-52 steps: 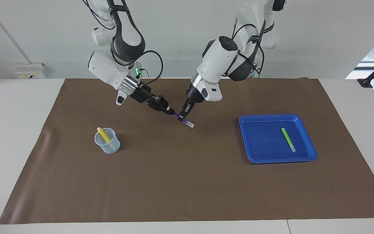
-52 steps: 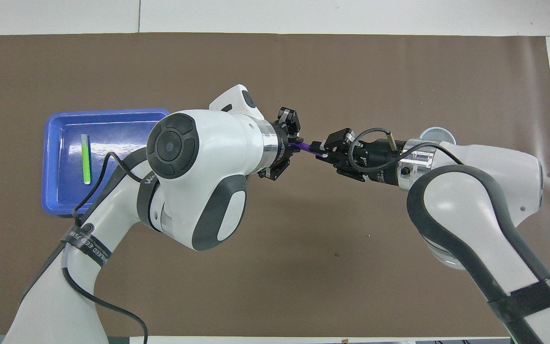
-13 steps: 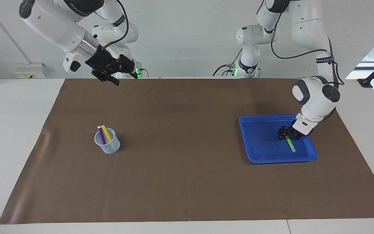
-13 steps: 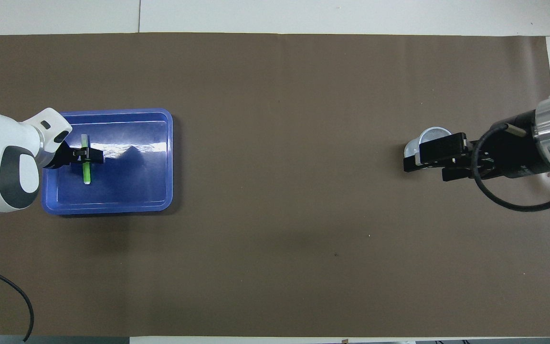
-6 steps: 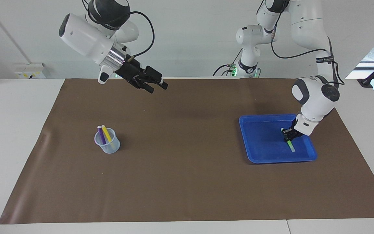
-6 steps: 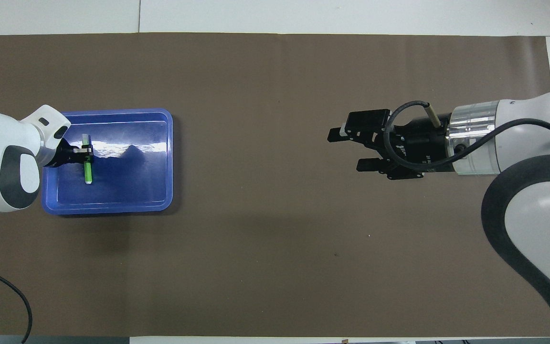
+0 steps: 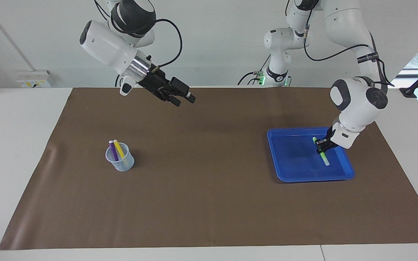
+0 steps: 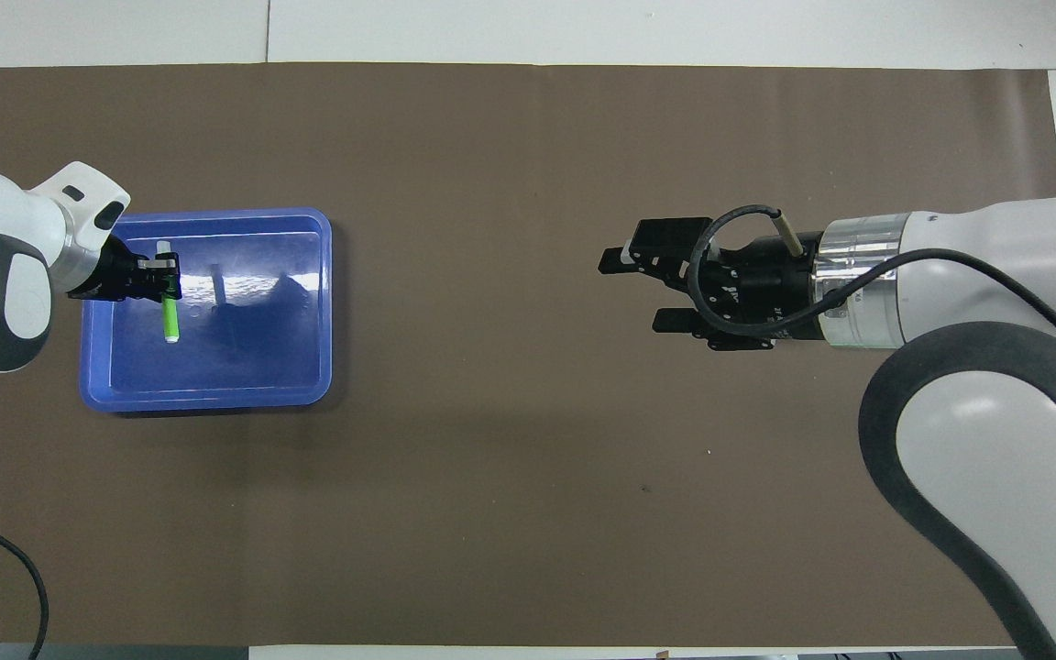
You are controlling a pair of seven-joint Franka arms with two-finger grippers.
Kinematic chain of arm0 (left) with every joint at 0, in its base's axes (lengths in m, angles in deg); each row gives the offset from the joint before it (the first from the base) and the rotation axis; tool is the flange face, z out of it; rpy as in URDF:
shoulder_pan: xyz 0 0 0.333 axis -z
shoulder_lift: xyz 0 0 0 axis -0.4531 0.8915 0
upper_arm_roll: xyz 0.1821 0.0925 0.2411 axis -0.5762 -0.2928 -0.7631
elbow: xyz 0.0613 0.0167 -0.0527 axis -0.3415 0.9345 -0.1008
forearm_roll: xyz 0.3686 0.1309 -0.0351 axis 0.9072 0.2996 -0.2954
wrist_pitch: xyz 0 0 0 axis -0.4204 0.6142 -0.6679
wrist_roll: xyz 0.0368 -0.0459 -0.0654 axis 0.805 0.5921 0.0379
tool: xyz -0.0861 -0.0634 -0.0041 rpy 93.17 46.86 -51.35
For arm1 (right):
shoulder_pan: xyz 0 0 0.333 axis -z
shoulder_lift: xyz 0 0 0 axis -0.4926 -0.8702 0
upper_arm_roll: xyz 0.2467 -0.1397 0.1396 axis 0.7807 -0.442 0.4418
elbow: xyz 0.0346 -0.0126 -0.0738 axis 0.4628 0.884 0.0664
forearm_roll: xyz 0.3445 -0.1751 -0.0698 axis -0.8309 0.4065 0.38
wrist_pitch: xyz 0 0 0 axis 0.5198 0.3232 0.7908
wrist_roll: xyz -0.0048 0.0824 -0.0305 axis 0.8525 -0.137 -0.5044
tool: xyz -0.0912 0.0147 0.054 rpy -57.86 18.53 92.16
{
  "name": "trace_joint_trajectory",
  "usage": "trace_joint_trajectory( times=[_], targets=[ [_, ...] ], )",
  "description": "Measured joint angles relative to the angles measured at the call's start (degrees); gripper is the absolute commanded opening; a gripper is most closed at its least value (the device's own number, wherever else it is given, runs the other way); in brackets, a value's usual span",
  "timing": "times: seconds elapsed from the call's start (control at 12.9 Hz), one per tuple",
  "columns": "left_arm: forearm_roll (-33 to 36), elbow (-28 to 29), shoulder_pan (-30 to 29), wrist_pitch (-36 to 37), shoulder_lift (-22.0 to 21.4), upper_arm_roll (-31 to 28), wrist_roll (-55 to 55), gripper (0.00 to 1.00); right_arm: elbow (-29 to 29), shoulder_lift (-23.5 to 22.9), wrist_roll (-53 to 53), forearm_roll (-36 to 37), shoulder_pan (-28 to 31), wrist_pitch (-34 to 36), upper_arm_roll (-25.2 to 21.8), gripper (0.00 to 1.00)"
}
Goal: Transfer and insert pens with both arms
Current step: 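Lift the green pen with the left gripper toward the right gripper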
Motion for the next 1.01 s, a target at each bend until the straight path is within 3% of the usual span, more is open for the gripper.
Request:
trace_joint_trajectory(
  times=[0.23, 0.62, 1.01],
  targets=[
    [-4.6, -4.0, 6.5, 5.0, -1.8, 0.2, 14.6, 0.00, 0.0, 0.0, 0.0, 0.0, -0.1, 0.0, -0.1, 1.00],
    [-13.6, -9.1, 17.5, 5.4, -2.0, 0.5, 42.1, 0.00, 0.0, 0.0, 0.0, -0.1, -0.1, 0.0, -0.1, 1.00],
    [-22.2, -11.4, 26.9, -1.4, -1.8, 0.6, 65.3, 0.00, 0.0, 0.0, 0.0, -0.1, -0.1, 0.0, -0.1, 1.00]
  ],
)
